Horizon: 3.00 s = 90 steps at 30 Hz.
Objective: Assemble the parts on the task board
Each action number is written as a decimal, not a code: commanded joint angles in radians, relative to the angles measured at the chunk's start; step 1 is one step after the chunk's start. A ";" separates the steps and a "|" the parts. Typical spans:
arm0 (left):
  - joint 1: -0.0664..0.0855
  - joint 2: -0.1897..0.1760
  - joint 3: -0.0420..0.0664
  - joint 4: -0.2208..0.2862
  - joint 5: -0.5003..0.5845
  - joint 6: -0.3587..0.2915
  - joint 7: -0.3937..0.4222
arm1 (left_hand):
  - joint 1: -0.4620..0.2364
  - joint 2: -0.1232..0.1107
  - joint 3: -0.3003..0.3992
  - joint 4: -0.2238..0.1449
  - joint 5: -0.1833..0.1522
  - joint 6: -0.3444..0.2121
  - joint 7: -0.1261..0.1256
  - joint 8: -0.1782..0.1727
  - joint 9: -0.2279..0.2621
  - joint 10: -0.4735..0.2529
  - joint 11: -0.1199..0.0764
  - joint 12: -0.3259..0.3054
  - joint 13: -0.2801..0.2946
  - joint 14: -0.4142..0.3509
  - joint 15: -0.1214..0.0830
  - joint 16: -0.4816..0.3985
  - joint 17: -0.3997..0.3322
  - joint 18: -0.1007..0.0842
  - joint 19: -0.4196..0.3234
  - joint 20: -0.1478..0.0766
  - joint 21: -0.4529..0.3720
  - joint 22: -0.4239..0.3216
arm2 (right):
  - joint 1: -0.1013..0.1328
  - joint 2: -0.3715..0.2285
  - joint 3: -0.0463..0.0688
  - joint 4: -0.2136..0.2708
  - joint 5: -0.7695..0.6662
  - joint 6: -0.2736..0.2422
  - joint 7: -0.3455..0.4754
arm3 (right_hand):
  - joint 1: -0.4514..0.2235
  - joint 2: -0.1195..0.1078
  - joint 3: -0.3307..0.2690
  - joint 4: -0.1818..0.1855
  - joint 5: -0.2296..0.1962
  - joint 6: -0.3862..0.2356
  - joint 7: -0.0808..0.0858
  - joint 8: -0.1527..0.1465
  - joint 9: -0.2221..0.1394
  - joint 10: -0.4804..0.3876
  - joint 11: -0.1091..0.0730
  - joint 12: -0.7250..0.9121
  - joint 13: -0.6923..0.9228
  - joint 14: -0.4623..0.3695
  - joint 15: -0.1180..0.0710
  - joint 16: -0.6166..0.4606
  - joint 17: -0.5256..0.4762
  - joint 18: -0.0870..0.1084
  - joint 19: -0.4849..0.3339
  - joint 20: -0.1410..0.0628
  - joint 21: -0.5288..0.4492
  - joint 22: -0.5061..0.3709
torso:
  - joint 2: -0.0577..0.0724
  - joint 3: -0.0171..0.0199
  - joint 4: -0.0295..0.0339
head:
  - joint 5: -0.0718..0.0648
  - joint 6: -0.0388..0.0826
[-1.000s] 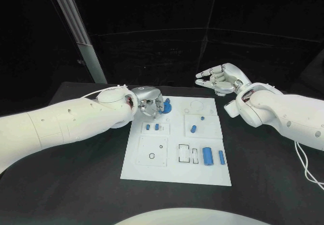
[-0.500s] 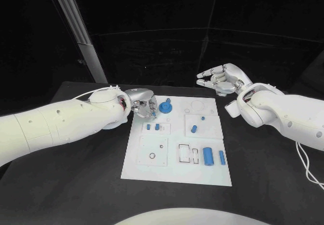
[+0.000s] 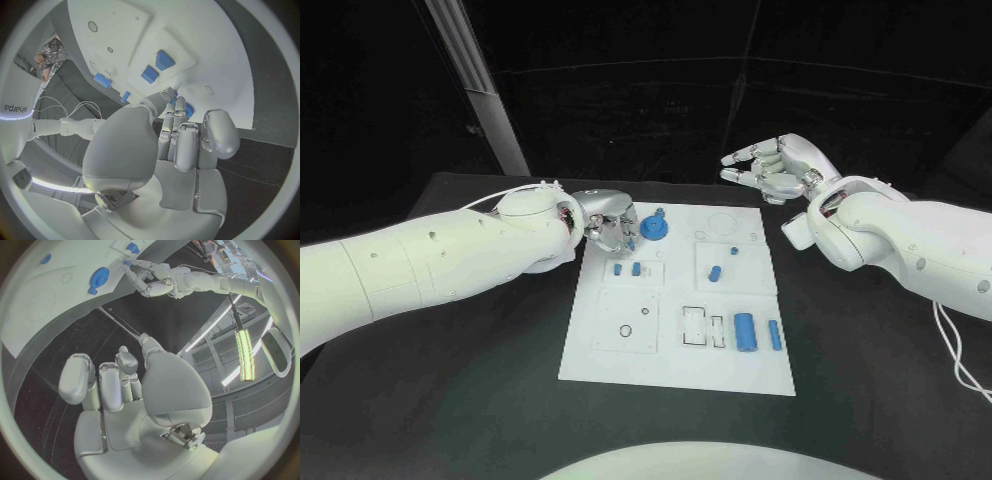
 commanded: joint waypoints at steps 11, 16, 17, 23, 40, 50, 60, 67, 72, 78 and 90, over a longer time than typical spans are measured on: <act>0.001 0.019 0.000 -0.013 0.006 0.041 -0.025 | -0.013 0.000 0.004 0.000 -0.004 0.006 -0.002 -0.005 0.000 0.007 0.000 -0.008 0.002 0.043 -0.005 -0.001 -0.001 -0.015 0.006 -0.001 0.004 -0.001 | 0.002 0.001 0.001 0.003 0.004 0.006 0.010 | -0.002 0.009 -0.005 0.000 0.004 0.000 -0.005 0.005 0.001 -0.003 0.000 -0.002 0.001 0.044 0.001 -0.005 0.000 0.010 -0.004 0.000 -0.004 -0.001 | 0.000 -0.0007 -0.0006 | 0.001 -0.003; 0.001 0.022 0.000 -0.015 0.006 0.052 -0.034 | -0.013 0.000 0.004 0.000 -0.004 0.005 -0.002 -0.006 0.000 0.007 0.000 -0.009 0.002 0.043 -0.005 -0.001 -0.001 -0.015 0.005 -0.001 0.003 -0.002 | 0.002 0.001 0.001 0.003 0.004 0.006 0.010 | -0.002 0.009 -0.005 0.000 0.004 0.000 -0.005 0.005 0.001 -0.003 0.000 -0.002 0.001 0.044 0.001 -0.005 0.000 0.010 -0.004 0.000 -0.004 -0.001 | -0.001 -0.0008 0.0007 | 0.000 -0.004; 0.001 0.022 0.000 -0.016 0.006 0.054 -0.036 | -0.013 0.000 0.004 0.000 -0.005 0.005 -0.002 -0.006 0.000 0.007 0.000 -0.009 0.002 0.043 -0.005 -0.001 -0.001 -0.015 0.005 -0.001 0.003 -0.002 | 0.002 0.001 0.001 0.003 0.004 0.006 0.010 | -0.002 0.009 -0.005 0.000 0.004 0.000 -0.005 0.005 0.001 -0.003 0.000 -0.002 0.001 0.044 0.001 -0.005 0.000 0.010 -0.004 0.000 -0.004 -0.001 | -0.001 -0.0008 0.0009 | 0.000 -0.005; 0.001 0.023 0.000 -0.018 0.006 0.071 -0.044 | -0.017 -0.004 0.004 -0.001 -0.006 0.004 -0.002 -0.009 -0.001 0.007 0.001 -0.013 0.002 0.043 -0.005 -0.001 -0.002 -0.015 0.004 -0.001 0.001 -0.003 | 0.002 0.001 0.001 0.003 0.004 0.006 0.010 | -0.002 0.009 -0.005 0.000 0.004 0.000 -0.005 0.005 0.001 -0.003 0.000 -0.002 0.001 0.044 0.001 -0.005 0.000 0.010 -0.004 0.000 -0.004 -0.001 | -0.001 -0.0007 0.0001 | 0.000 -0.006; 0.001 0.029 -0.001 -0.024 0.006 0.061 -0.046 | -0.030 -0.012 0.004 -0.001 -0.007 -0.007 0.001 -0.021 -0.005 0.000 0.005 -0.031 0.001 0.042 -0.002 -0.002 -0.007 -0.015 0.002 0.001 -0.001 -0.003 | 0.002 0.001 0.001 0.004 0.004 0.005 0.010 | -0.002 0.009 -0.005 0.000 0.004 0.000 -0.005 0.005 0.001 -0.003 0.000 -0.002 0.001 0.044 0.001 -0.005 0.000 0.010 -0.004 0.000 -0.004 -0.001 | -0.001 -0.0008 -0.0001 | -0.001 -0.006; 0.001 0.038 -0.001 -0.032 0.006 0.057 -0.044 | -0.034 -0.012 0.004 0.001 -0.007 -0.011 0.003 -0.026 -0.006 -0.002 0.007 -0.035 0.001 0.042 -0.001 -0.002 -0.008 -0.015 0.002 0.002 -0.001 -0.003 | 0.002 0.001 0.001 0.004 0.004 0.005 0.010 | -0.002 0.011 -0.006 -0.001 0.004 0.000 -0.005 0.006 0.001 -0.002 0.000 -0.002 0.001 0.044 0.001 -0.006 -0.001 0.010 -0.004 0.000 -0.005 -0.002 | 0.000 -0.0005 -0.0007 | -0.002 -0.006; 0.001 0.041 -0.001 -0.037 0.006 0.063 -0.042 | -0.037 -0.013 0.005 0.001 -0.007 -0.015 0.004 -0.030 -0.008 -0.003 0.008 -0.039 0.001 0.042 0.000 -0.002 -0.009 -0.014 0.001 0.003 -0.003 -0.004 | 0.002 0.002 0.001 0.003 0.004 0.006 0.010 | -0.002 0.011 -0.006 -0.001 0.004 0.000 -0.005 0.006 0.001 -0.002 0.000 -0.002 0.001 0.044 0.001 -0.006 -0.001 0.010 -0.004 0.000 -0.005 -0.002 | -0.001 -0.0003 0.0002 | -0.005 -0.009; 0.001 0.041 -0.001 -0.037 0.006 0.066 -0.043 | -0.045 -0.018 0.006 0.002 -0.007 -0.025 0.006 -0.041 -0.013 -0.010 0.011 -0.049 0.001 0.041 0.003 -0.003 -0.012 -0.014 0.000 0.005 -0.004 -0.003 | 0.002 0.002 0.001 0.002 0.004 0.007 0.010 | -0.002 0.011 -0.006 -0.001 0.004 0.000 -0.005 0.006 0.001 -0.002 0.000 -0.002 0.001 0.044 0.001 -0.006 -0.001 0.010 -0.004 0.000 -0.005 -0.002 | -0.001 -0.0003 0.0003 | -0.006 -0.009; 0.001 0.038 -0.001 -0.036 0.007 0.069 -0.044 | -0.055 -0.031 0.004 0.003 -0.007 -0.047 0.010 -0.062 -0.021 -0.024 0.016 -0.062 0.001 0.040 0.007 -0.004 -0.017 -0.014 -0.001 0.008 -0.005 -0.002 | 0.002 0.002 0.001 0.002 0.004 0.007 0.010 | -0.002 0.011 -0.006 -0.001 0.004 0.000 -0.005 0.006 0.001 -0.002 0.000 -0.002 0.001 0.044 0.001 -0.006 -0.001 0.010 -0.004 0.000 -0.005 -0.002 | -0.001 -0.0006 0.0004 | -0.006 -0.010; 0.001 0.035 -0.001 -0.035 0.007 0.067 -0.040 | -0.066 -0.047 -0.001 0.004 -0.006 -0.072 0.012 -0.086 -0.028 -0.051 0.021 -0.077 -0.001 0.038 0.011 -0.007 -0.026 -0.012 -0.005 0.012 -0.016 -0.011 | 0.002 0.002 0.001 0.001 0.004 0.007 0.010 | -0.002 0.011 -0.006 -0.001 0.004 0.000 -0.005 0.006 0.001 -0.002 0.000 -0.002 0.001 0.044 0.001 -0.006 -0.001 0.010 -0.004 0.000 -0.005 -0.002 | -0.001 -0.0007 0.0009 | -0.006 -0.010; 0.000 0.026 -0.001 -0.033 0.023 0.048 -0.035 | -0.074 -0.062 -0.015 0.004 -0.004 -0.107 0.015 -0.118 -0.031 -0.087 0.030 -0.094 -0.002 0.035 0.018 -0.011 -0.037 -0.008 -0.011 0.018 -0.037 -0.029 | 0.002 0.001 0.001 0.000 0.004 0.008 0.010 | -0.002 0.011 -0.006 -0.001 0.004 0.000 -0.005 0.006 0.001 -0.002 0.000 -0.002 0.001 0.044 0.001 -0.006 -0.001 0.010 -0.004 0.000 -0.005 -0.002 | -0.001 -0.0007 0.0010 | -0.006 -0.010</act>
